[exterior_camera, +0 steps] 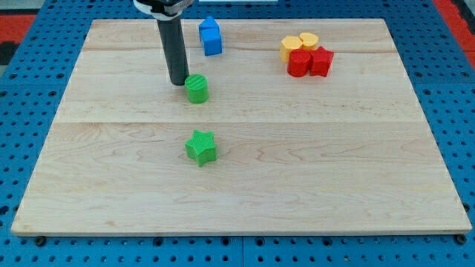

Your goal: Slightly push the green circle to the down

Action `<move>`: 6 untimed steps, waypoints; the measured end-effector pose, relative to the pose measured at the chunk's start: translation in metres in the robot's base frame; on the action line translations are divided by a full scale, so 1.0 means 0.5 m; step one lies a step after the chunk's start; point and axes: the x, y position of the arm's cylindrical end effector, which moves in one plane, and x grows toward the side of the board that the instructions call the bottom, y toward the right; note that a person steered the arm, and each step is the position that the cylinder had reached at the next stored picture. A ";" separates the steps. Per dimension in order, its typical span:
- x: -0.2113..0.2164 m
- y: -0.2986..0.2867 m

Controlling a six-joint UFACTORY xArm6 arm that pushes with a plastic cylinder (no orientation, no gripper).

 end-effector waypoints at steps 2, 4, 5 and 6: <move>-0.052 0.094; -0.035 0.083; 0.013 0.062; 0.046 0.045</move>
